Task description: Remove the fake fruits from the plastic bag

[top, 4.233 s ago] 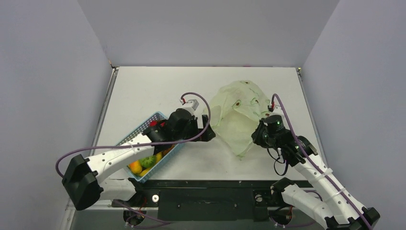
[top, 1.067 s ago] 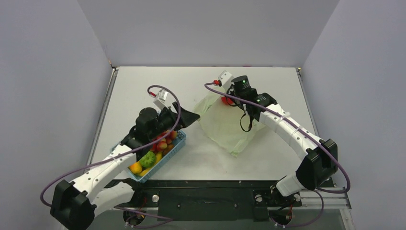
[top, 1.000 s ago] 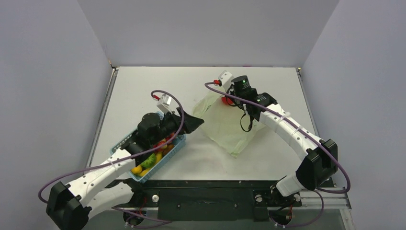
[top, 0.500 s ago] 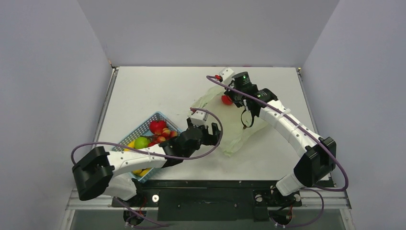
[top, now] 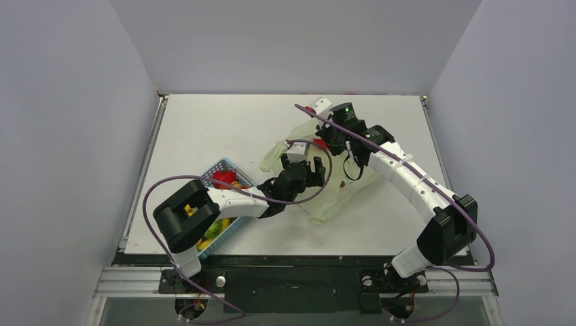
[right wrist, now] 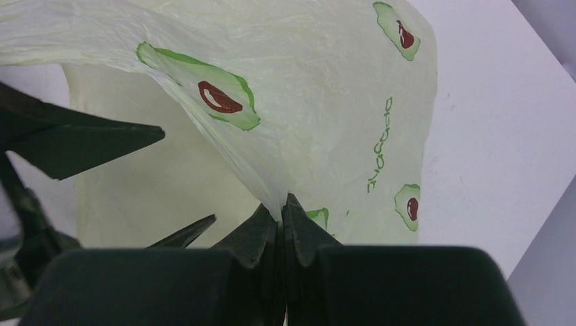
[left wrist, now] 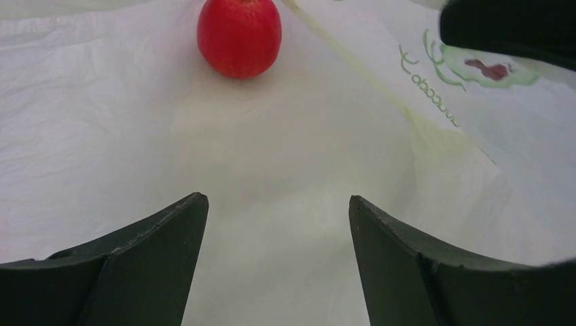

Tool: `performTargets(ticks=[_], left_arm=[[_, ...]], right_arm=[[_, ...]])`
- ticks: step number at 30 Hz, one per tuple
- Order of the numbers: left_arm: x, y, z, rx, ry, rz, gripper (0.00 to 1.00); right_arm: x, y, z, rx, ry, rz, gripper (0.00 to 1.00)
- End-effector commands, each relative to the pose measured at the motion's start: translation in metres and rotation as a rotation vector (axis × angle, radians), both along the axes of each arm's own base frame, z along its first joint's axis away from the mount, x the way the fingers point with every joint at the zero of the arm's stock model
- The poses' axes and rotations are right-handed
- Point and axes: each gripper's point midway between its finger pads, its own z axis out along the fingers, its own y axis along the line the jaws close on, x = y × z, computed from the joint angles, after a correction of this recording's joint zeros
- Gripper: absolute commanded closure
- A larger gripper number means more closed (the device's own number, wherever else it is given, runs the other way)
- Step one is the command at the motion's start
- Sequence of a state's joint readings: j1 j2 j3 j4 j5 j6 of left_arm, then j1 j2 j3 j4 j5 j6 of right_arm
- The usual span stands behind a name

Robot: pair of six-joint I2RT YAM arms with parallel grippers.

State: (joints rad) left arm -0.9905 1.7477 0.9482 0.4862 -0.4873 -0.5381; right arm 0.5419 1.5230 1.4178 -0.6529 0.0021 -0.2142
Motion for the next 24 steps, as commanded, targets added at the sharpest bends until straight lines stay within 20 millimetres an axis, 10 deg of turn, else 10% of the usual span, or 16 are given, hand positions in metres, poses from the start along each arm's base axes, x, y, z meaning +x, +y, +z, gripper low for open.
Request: performTargets(ticks=[1,24], left_arm=[[0.029,-0.015,0.038,-0.16,-0.101,0.048,0.25],[0.05,-0.031,-0.017,-0.147,-0.092,0.126,0.23]], right_arm=[[-0.008,0.007,0.04,0.116,-0.05,0.012,1.0],[-0.055,0.002,0.058,0.224,-0.052,0.071,1.0]])
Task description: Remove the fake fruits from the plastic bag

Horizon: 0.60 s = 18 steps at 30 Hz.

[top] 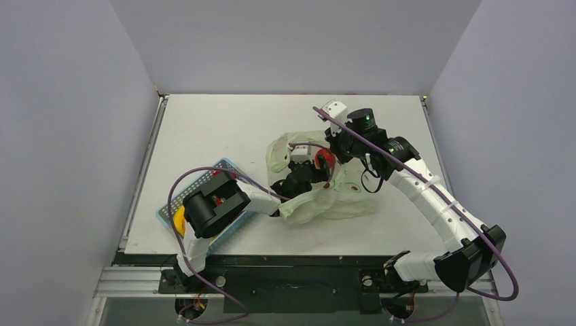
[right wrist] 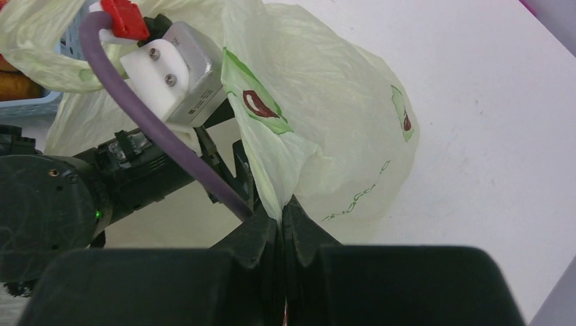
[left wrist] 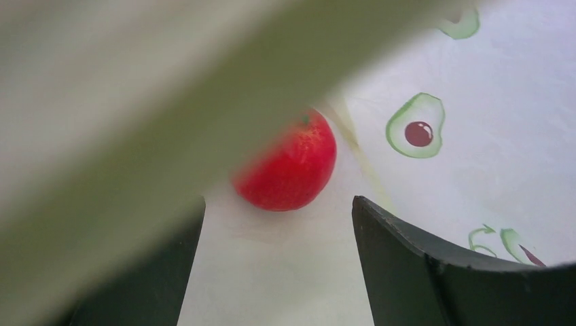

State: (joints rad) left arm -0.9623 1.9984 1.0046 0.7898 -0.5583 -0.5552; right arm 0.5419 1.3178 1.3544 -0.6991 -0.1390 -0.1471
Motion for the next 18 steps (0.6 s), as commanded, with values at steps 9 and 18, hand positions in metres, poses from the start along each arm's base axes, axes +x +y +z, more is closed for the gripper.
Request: performTargets(ticks=[9,18], left_arm=[[0.02,-0.03,-0.012,-0.028,0.016,0.083,0.39],[0.028,-0.047,-0.023,0.012,0.031,0.064,0.45]], right_arm=[[-0.014,-0.002,0.007,0.041,-0.021,0.008,1.0],[-0.029,-0.015,0.008,0.034,-0.042,-0.012,1.0]])
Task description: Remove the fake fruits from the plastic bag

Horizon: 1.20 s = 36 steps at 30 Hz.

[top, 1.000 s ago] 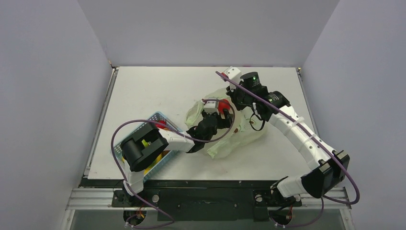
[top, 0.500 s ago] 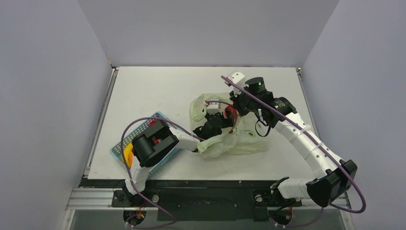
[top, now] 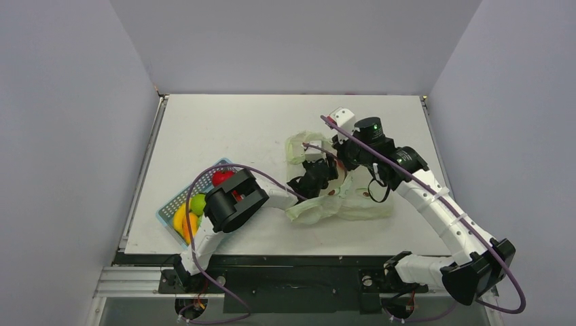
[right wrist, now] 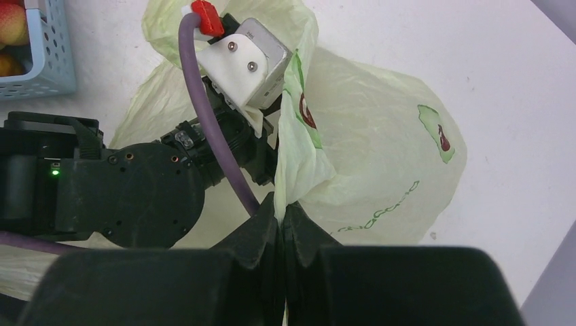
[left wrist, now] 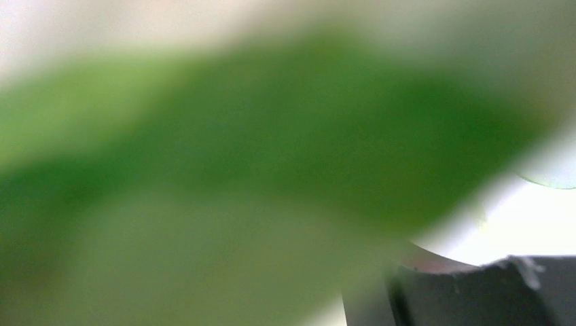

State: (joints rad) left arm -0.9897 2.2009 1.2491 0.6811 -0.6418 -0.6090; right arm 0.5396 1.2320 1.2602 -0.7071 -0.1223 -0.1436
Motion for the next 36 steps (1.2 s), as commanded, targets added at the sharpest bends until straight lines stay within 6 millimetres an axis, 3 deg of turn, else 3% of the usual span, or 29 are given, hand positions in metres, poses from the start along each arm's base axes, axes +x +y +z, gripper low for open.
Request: performTargets(ticks=[1,4,7,8,9,10,14,18,23,27,28,33,36], left_arm=[[0.005,-0.01,0.007,0.0,-0.008,-0.016,0.48],[0.0,-0.01,0.01,-0.01,-0.025,-0.051,0.53],[-0.006,-0.004,0.022,-0.016,-0.042,-0.081,0.64],[-0.009,-0.005,0.025,-0.02,-0.043,-0.103,0.69],[-0.012,-0.002,0.032,-0.024,-0.051,-0.115,0.7],[-0.015,-0.003,0.037,-0.029,-0.052,-0.141,0.74],[-0.033,0.005,0.063,-0.063,-0.067,-0.215,0.79],[-0.055,0.02,0.089,-0.101,-0.078,-0.27,0.83],[-0.075,0.034,0.103,-0.124,-0.07,-0.32,0.85],[-0.087,0.043,0.11,-0.145,-0.061,-0.339,0.83],[-0.091,0.045,0.112,-0.158,-0.056,-0.343,0.81],[-0.098,0.033,0.112,-0.231,-0.019,-0.38,0.64],[-0.093,0.022,0.095,-0.221,0.01,-0.386,0.52]], right_arm=[[-0.01,-0.001,0.019,0.043,-0.058,0.001,1.0],[-0.013,-0.008,0.013,0.011,-0.07,0.006,1.0],[-0.011,-0.025,0.005,-0.051,-0.123,-0.016,1.0],[-0.013,-0.03,-0.009,-0.078,-0.113,-0.019,1.0],[-0.01,-0.036,-0.005,-0.078,-0.148,-0.042,1.0],[-0.01,-0.044,-0.015,-0.107,-0.145,-0.063,1.0],[-0.007,-0.072,-0.028,-0.192,-0.196,-0.158,1.0],[-0.005,-0.082,-0.036,-0.194,-0.237,-0.197,1.0],[-0.001,-0.087,-0.041,-0.175,-0.232,-0.236,1.0],[-0.006,-0.075,-0.038,-0.099,-0.226,-0.164,1.0],[-0.01,-0.061,-0.035,-0.046,-0.221,-0.092,1.0],[-0.009,-0.023,-0.024,0.052,-0.245,0.092,1.0],[-0.016,-0.005,-0.015,0.069,-0.217,0.198,1.0]])
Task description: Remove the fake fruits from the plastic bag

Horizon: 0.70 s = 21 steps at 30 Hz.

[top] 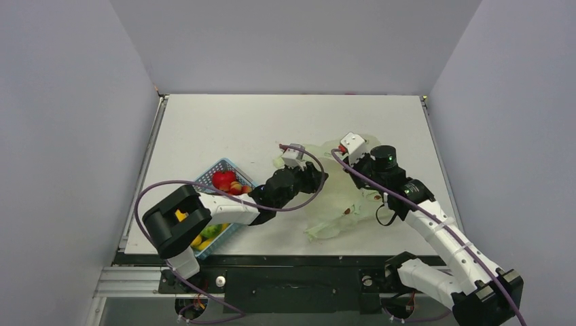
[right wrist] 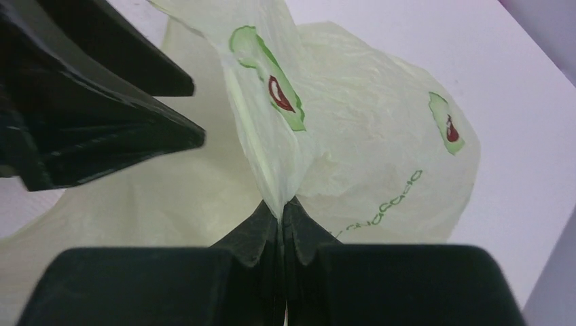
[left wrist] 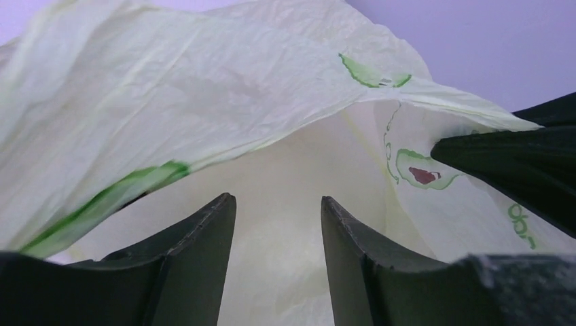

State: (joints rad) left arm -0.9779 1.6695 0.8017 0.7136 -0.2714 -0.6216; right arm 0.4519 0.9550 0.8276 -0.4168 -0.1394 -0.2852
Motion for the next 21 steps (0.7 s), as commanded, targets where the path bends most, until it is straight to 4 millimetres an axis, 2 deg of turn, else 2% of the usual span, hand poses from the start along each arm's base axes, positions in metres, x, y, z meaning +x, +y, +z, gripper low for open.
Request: performTargets(ticks=[1,4,5,7,9,10,13,15,21], left_arm=[[0.005,-0.024,-0.001,-0.06,0.019,-0.038,0.5],[0.012,-0.03,-0.014,-0.044,0.034,-0.03,0.42],[0.012,-0.031,-0.021,-0.038,0.042,-0.026,0.41],[0.011,-0.028,-0.025,-0.046,0.033,-0.001,0.36],[0.009,-0.027,-0.028,-0.058,0.024,0.028,0.31],[0.008,-0.029,-0.03,-0.066,0.028,0.033,0.29],[0.008,-0.039,-0.038,-0.066,0.043,0.007,0.27],[0.007,-0.043,-0.041,-0.064,0.045,-0.012,0.26],[-0.006,-0.052,-0.048,-0.063,0.053,-0.081,0.25]], right_arm=[[-0.015,0.046,0.03,0.08,-0.011,0.247,1.0],[-0.057,0.071,0.042,0.127,-0.009,0.406,1.0],[-0.078,0.079,0.055,0.178,-0.036,0.491,1.0],[-0.107,0.089,0.055,0.244,-0.039,0.588,1.0],[-0.107,0.081,0.047,0.26,-0.05,0.536,1.0],[-0.099,0.072,0.041,0.248,-0.05,0.466,1.0],[-0.086,0.055,0.016,0.198,0.009,0.36,1.0],[-0.082,0.048,0.007,0.17,0.04,0.332,1.0],[-0.071,0.031,-0.001,0.142,0.042,0.253,1.0]])
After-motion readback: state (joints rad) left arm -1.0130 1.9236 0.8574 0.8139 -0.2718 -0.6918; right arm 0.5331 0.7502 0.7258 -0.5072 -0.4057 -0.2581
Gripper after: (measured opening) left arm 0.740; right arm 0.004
